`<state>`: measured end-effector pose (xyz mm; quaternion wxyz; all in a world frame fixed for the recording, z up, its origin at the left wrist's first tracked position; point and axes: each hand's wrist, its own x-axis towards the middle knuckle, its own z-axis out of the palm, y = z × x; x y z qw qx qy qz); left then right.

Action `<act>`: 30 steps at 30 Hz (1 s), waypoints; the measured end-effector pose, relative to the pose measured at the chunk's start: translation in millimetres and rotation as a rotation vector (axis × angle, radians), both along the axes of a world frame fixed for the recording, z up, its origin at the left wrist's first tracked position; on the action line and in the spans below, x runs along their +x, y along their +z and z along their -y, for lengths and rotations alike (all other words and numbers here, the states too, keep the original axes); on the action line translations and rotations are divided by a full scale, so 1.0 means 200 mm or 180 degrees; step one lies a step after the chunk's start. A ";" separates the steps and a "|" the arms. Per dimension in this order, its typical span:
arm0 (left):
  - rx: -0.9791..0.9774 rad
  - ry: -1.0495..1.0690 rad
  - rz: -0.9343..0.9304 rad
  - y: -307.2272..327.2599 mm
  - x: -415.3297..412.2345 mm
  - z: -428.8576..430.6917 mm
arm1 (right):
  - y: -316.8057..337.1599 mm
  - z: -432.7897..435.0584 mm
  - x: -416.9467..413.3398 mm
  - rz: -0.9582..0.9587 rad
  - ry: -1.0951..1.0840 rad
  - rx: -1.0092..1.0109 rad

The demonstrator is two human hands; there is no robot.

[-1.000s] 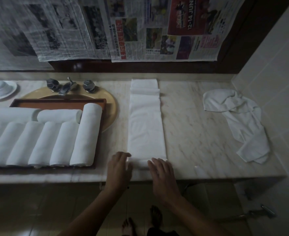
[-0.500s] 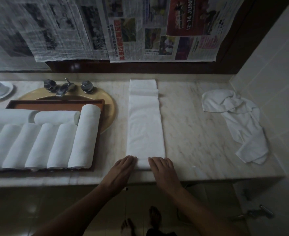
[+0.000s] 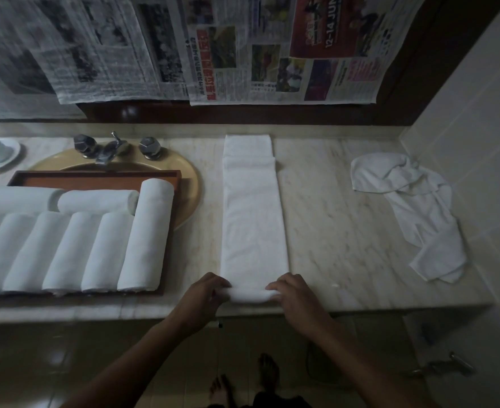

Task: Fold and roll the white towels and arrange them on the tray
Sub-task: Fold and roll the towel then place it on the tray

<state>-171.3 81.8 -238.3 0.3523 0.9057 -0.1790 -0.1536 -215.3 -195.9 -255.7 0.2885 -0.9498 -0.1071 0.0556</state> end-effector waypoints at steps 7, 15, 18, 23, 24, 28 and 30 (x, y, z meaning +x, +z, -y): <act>0.0121 0.0238 -0.0581 0.02 0.12 0.00 | 0.11 -0.04 0.08 -0.0308 -0.0496 -0.0136; 0.0151 0.0591 -0.1072 0.06 0.20 0.04 | 0.04 -0.27 -0.12 0.0977 -0.0334 -0.0623; 0.0265 0.0550 -0.1013 0.10 0.19 0.06 | -0.03 -0.31 -0.21 0.0646 -0.0165 -0.0924; 0.0703 0.0446 0.1077 0.06 -0.04 0.16 | -0.07 -0.27 -0.17 0.0654 -0.0011 -0.1024; 0.0774 0.0230 0.1279 0.03 -0.10 0.20 | -0.07 -0.27 -0.15 0.0676 0.0001 -0.1062; 0.1138 -0.0265 0.1462 -0.11 -0.19 0.27 | -0.04 -0.25 -0.10 0.0475 0.0025 -0.1258; 0.1244 -0.0356 0.1381 -0.14 -0.13 0.25 | -0.03 -0.25 -0.06 0.0443 0.0062 -0.1298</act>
